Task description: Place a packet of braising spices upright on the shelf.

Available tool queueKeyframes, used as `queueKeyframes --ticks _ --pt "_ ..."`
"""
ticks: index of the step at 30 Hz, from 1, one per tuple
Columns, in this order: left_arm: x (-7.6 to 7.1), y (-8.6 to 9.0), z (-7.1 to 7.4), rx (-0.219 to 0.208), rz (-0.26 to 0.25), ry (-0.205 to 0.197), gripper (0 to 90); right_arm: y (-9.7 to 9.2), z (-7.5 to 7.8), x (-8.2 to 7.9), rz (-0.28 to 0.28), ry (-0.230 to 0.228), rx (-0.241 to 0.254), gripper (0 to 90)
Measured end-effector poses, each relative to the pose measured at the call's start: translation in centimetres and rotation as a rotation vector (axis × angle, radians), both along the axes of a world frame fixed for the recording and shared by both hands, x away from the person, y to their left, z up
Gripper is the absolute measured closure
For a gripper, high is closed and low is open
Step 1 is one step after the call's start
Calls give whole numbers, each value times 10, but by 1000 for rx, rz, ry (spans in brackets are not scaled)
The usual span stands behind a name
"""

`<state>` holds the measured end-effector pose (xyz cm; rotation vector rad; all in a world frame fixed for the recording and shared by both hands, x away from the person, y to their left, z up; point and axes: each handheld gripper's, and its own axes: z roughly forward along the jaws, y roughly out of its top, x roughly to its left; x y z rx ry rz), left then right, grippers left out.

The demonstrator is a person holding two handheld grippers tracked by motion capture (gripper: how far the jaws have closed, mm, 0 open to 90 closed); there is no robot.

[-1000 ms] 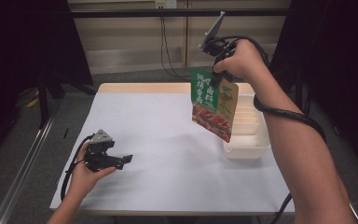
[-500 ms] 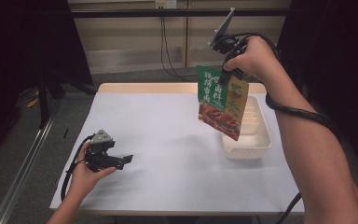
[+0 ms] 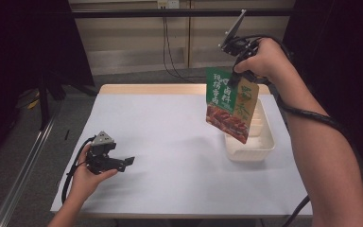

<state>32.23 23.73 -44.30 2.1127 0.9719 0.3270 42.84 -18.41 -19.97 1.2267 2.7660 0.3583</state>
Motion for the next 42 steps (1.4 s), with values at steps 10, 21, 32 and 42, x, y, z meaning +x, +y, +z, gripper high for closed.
queueKeyframes --ticks 10,21,32,42 --pt "0 -1 -1 5 -2 1 59 -10 -1 -2 -14 6 -8 900" --pt "0 -1 0 8 -4 1 59 -22 0 -7 -28 12 -9 900" --pt "-1 -1 0 3 2 -2 59 -36 2 -13 -24 3 -6 900" --pt "0 -2 -1 6 -6 4 59 -44 3 -19 -33 13 -16 900"
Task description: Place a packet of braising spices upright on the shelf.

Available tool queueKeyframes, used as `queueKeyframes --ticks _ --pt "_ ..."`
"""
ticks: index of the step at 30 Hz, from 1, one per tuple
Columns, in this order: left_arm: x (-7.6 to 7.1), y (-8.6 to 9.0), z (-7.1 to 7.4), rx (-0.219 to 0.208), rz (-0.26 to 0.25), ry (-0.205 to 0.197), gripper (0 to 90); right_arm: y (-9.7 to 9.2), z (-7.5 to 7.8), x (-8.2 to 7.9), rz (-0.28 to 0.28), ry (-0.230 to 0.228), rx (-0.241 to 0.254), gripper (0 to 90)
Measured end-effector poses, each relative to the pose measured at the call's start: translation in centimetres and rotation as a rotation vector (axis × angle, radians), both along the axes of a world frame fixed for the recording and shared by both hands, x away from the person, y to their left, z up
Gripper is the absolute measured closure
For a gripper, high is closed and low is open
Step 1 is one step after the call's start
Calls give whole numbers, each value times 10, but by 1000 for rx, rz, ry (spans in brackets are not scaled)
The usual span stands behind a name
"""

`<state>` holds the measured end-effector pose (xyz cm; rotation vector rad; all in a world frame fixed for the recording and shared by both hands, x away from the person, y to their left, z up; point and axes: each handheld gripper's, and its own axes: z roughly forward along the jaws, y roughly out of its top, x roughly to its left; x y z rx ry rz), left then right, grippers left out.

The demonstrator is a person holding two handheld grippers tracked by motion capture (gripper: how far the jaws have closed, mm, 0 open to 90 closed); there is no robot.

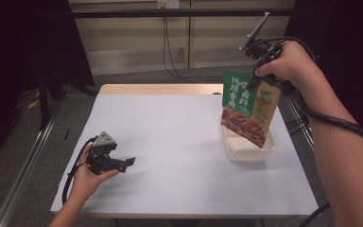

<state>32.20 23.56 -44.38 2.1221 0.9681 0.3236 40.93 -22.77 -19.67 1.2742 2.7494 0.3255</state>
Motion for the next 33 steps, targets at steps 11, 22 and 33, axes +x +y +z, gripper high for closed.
queueKeyframes --ticks 11,22,33 --pt "0 -1 -1 7 0 -1 59 -8 -4 -3 -3 9 16 900" --pt "0 -1 -1 3 -6 0 59 -14 -3 -6 -4 11 19 900" --pt "0 -1 -1 7 -9 -2 59 -21 -8 -10 -5 16 22 900"
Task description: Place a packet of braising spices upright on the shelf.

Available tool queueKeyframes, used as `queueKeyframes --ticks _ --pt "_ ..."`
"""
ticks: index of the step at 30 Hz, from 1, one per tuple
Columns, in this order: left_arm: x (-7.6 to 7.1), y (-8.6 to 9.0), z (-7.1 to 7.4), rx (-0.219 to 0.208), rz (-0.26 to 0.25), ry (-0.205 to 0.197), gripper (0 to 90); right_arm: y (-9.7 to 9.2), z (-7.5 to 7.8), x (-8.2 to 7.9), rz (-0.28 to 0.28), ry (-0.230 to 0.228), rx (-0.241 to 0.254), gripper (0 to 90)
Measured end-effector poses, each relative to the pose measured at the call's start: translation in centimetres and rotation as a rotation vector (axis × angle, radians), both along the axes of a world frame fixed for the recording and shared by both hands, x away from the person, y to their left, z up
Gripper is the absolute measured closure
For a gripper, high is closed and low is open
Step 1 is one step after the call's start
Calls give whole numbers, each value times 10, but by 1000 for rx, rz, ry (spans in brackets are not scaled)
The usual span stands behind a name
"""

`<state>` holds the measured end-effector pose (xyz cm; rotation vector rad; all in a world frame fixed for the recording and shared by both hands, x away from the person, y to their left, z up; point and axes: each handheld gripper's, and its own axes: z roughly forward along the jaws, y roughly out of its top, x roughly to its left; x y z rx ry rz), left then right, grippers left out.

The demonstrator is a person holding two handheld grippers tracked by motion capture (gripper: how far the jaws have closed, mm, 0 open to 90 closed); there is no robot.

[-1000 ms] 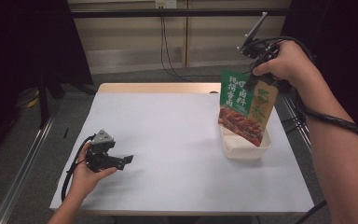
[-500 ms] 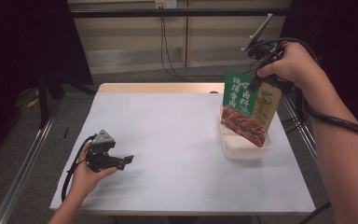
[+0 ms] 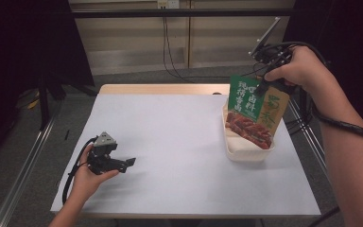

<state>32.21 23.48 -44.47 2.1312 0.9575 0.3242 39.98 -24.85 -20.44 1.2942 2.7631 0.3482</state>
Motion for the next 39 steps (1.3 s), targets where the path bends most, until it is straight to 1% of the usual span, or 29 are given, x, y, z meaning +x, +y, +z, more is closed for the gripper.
queueKeyframes --ticks 1,2,3,4,6,7,9,11,14,15,16,20,21,25,26,31,37,39 --pt "0 0 0 0 1 -1 59 0 0 -1 -11 10 -3 900" --pt "0 0 0 4 2 0 59 -1 0 -1 -11 8 -7 900" --pt "0 0 0 1 2 -1 59 -2 -1 0 1 -3 -2 900" --pt "0 0 0 -1 2 0 59 -2 -1 -1 -10 11 -6 900" --pt "0 0 0 2 5 -2 59 -3 -3 -1 -6 6 -2 900" --pt "0 0 0 1 6 -2 59 -3 -3 -1 -7 14 -11 900" --pt "0 0 0 1 3 0 59 -3 -5 -1 -8 15 -8 900" --pt "0 0 1 2 3 -1 59 -4 -6 -1 -7 21 -14 900" --pt "-1 0 1 2 7 -3 59 -4 -8 -1 -2 23 -10 900" --pt "-1 0 1 1 5 0 59 -4 -8 -1 -9 27 -8 900" --pt "0 1 1 1 5 -2 59 -5 -9 -1 -4 21 -1 900" --pt "-1 1 1 3 4 -1 59 -7 -13 -1 -15 26 0 900" --pt "-1 0 1 1 9 -3 59 -7 -14 0 -10 22 -6 900" --pt "-1 0 1 0 8 -6 59 -7 -17 0 -15 31 -17 900" --pt "-1 0 1 0 10 -6 59 -8 -17 0 -16 28 -14 900" --pt "-1 0 1 -5 10 -4 59 -9 -21 0 -16 41 -5 900" --pt "-1 0 1 -2 10 -5 59 -10 -26 0 -20 56 -19 900" --pt "-1 0 1 1 9 -5 59 -10 -28 0 -24 65 -37 899"
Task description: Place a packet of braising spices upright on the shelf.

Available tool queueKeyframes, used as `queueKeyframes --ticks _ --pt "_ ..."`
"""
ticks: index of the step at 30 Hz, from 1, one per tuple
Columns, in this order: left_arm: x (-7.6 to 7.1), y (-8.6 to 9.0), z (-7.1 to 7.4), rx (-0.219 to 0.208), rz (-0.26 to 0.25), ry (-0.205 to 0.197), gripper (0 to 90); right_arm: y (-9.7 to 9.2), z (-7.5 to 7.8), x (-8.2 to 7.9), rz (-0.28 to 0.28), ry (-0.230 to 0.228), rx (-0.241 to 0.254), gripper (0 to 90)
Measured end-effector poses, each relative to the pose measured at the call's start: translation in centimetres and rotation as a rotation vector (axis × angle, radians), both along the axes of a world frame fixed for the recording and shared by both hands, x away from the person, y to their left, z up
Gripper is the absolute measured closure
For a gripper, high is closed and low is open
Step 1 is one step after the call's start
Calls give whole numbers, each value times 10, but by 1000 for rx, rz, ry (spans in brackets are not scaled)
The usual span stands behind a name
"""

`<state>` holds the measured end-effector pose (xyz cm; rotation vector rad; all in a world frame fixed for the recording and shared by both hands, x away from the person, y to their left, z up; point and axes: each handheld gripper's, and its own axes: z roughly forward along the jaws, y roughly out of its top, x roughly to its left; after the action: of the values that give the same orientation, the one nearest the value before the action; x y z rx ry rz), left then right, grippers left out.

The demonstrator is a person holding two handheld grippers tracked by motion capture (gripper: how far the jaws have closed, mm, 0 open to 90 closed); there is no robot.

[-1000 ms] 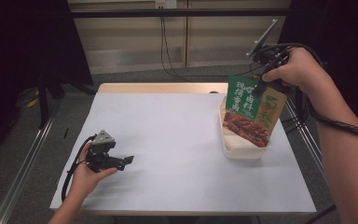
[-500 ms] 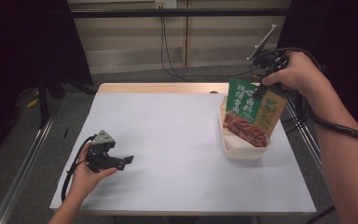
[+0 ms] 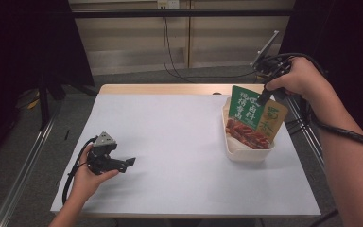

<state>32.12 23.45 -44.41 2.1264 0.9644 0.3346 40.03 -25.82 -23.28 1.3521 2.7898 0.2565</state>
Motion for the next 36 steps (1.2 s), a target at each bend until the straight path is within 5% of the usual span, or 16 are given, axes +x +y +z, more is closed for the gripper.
queueKeyframes --ticks 27,36 --pt "0 0 0 3 1 3 59 -2 -11 4 -3 -9 9 888" --pt "0 -1 -1 3 -5 9 60 -3 -11 2 -30 -9 8 806"
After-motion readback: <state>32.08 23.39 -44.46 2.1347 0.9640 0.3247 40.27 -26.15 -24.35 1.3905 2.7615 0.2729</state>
